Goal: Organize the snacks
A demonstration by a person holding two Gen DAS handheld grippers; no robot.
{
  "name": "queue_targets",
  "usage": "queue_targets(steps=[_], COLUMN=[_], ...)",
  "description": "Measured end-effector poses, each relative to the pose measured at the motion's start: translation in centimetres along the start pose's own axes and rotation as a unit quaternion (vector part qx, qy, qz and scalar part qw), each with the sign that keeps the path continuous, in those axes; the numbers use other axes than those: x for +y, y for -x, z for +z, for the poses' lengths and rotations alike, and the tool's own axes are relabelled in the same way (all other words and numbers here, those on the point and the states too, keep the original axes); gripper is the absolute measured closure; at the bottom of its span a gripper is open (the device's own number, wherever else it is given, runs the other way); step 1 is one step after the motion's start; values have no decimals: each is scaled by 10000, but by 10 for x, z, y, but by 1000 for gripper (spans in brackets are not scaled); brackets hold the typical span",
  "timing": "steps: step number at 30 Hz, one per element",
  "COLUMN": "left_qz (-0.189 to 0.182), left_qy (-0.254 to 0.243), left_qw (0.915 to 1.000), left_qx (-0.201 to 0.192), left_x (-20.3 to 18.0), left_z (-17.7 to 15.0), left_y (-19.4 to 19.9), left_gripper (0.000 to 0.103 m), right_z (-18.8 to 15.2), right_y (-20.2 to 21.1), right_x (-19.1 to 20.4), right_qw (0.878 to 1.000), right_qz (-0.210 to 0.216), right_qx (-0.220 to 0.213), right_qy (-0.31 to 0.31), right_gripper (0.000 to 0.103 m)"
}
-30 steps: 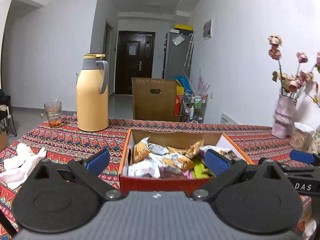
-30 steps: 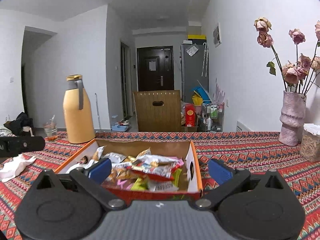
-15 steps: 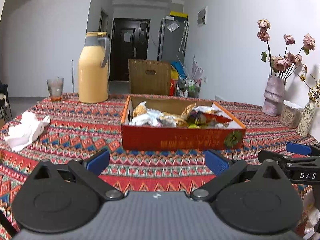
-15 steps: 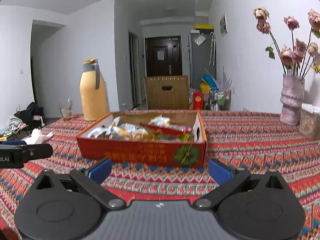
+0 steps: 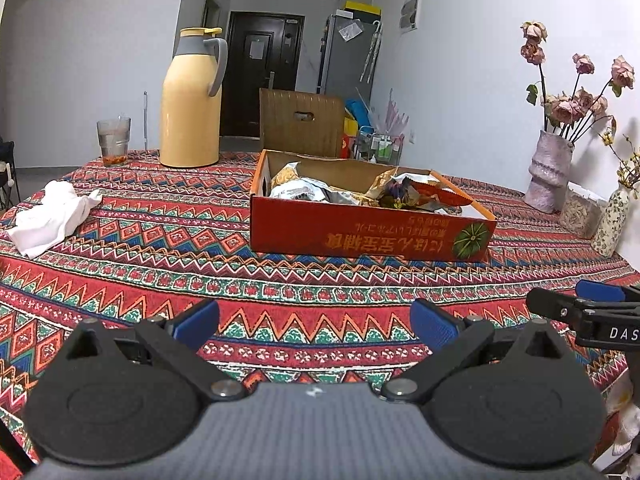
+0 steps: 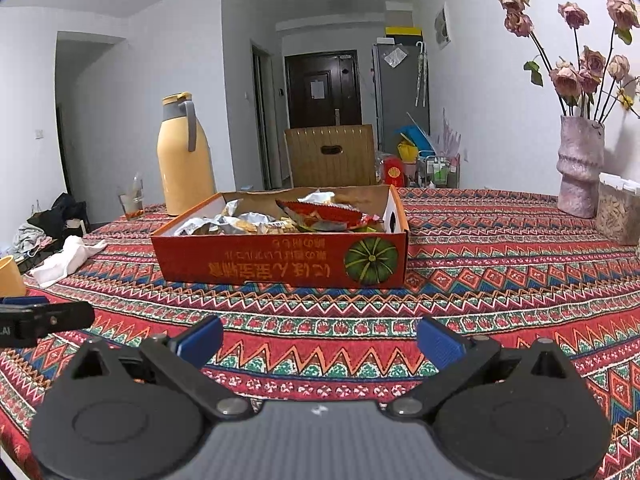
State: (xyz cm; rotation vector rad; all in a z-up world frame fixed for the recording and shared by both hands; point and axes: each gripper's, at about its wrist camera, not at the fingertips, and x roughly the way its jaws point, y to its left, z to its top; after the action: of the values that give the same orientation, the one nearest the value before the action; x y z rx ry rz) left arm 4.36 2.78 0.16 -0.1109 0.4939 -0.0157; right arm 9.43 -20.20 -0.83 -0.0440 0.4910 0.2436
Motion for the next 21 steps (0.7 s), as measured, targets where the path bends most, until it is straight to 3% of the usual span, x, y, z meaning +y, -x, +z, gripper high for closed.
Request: queue_targets(steps=[21], left_qz=[-52], left_qy=[-30], left_qw=[10000], left_qx=[77], left_x=[-5], left_z=[-2], left_y=[-4], left_gripper=[0], right_z=[-6], right_y=[-6], right_x=[-4], right_qw=[9999], right_qz=[-20], right_qx=[129], right_qy=[-55], right_gripper=[0])
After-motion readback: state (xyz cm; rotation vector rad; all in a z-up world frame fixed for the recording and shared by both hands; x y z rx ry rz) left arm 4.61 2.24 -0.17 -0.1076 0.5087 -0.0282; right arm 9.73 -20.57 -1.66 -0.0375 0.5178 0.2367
